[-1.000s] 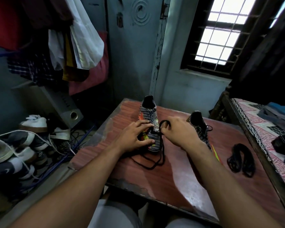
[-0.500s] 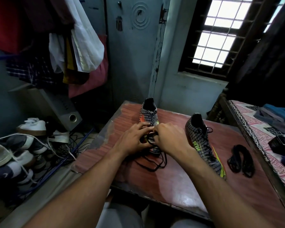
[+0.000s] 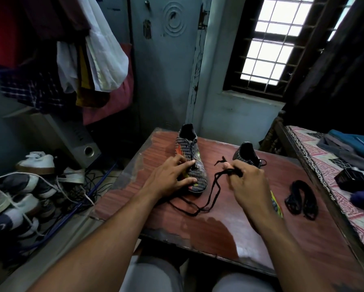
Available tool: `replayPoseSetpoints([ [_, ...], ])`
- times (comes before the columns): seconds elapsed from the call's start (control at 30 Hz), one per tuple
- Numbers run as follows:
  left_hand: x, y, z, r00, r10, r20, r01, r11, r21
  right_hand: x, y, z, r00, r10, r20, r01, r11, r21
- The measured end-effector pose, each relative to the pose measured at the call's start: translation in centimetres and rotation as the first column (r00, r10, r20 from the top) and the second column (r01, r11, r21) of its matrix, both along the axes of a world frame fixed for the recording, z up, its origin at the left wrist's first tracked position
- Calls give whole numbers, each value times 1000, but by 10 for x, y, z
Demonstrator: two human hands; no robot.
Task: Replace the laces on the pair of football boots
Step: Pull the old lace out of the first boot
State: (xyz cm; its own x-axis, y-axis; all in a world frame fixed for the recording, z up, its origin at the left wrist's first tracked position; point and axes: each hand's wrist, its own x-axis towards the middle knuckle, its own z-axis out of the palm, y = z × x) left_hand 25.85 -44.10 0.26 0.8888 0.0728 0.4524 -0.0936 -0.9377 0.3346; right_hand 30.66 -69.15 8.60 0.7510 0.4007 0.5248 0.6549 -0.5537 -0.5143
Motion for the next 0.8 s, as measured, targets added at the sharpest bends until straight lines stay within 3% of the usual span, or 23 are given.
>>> replayPoseSetpoints([
  [0.27,-11,-11,7,959,-64,276,5,978,208,-13,-13,-13,981,191,23,-191,981,24],
  [0.5,-18,-16,7,907,-175,384,34,937,348,-16,-5,-48,952,279,-123,-274,960,63],
  [0.63,-20,-15,7,922,-132,365,28,960,278,-14,-2,-67,949,281,-144,-252,949,189],
  [0.8,-29,-20,8,919,-132,371,52,974,219,-13,0,-75,955,271,-116,-249,953,174],
])
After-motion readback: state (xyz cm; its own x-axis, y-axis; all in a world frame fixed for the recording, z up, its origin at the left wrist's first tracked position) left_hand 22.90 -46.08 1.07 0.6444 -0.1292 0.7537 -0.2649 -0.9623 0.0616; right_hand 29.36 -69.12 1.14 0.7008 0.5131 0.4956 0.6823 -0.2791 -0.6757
